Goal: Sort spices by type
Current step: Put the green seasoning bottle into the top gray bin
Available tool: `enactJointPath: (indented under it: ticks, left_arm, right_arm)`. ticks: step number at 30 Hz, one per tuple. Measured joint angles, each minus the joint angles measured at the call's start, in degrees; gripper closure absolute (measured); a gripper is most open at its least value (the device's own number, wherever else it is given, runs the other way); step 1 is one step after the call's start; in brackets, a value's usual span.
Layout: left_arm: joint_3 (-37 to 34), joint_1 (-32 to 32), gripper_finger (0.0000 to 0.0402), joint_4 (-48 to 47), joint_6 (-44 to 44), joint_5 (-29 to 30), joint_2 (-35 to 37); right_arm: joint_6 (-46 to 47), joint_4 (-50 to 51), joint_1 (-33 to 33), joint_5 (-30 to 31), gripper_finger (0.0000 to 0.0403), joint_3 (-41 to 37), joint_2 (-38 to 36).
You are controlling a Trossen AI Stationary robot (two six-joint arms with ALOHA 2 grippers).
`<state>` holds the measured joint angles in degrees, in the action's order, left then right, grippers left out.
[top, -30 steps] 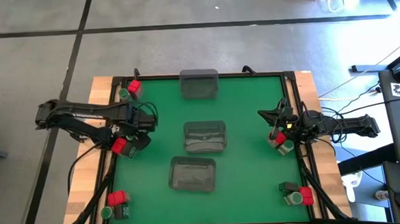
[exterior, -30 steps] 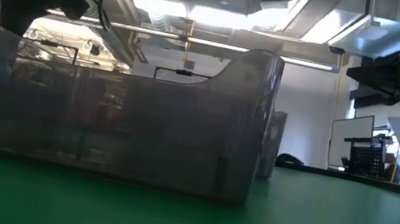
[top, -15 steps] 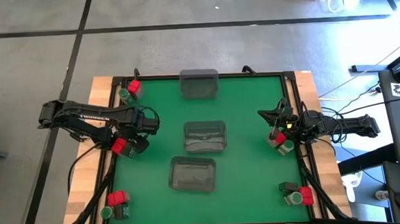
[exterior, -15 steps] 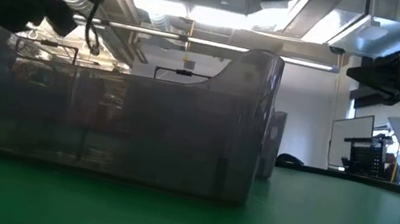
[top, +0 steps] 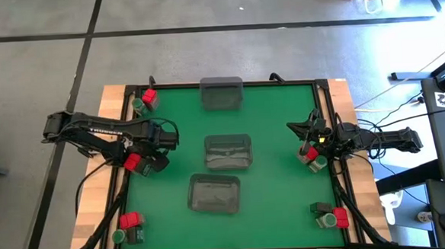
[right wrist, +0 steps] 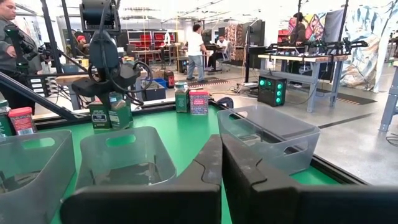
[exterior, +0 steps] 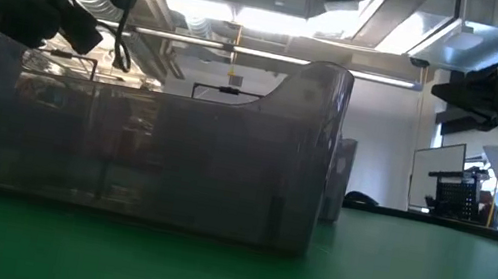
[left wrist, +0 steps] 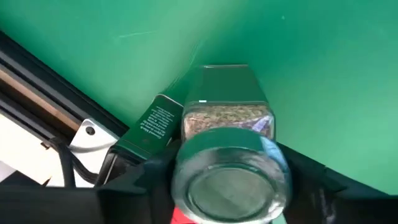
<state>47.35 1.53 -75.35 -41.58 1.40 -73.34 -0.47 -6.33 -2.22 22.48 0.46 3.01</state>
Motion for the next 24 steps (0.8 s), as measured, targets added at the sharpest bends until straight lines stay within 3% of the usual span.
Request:
enactJointPath:
  ticks: [10,16,24]
  left_arm:
    - [3.2,0.0,0.0209,-0.3,4.5,-0.3,0.0]
    - [11.3,1.8,0.0208,-0.1,9.1,5.6,0.0]
    - [19.4,8.3,0.0205,7.3,23.0,10.2,0.0]
  right_arm:
    - [0.0,0.0,0.0,0.0,0.0397,0.0,0.0]
    - [0.0,0.0,0.0,0.0,0.0397,0.0,0.0]
    - [0.0,0.0,0.0,0.0,0.0397,0.0,0.0]
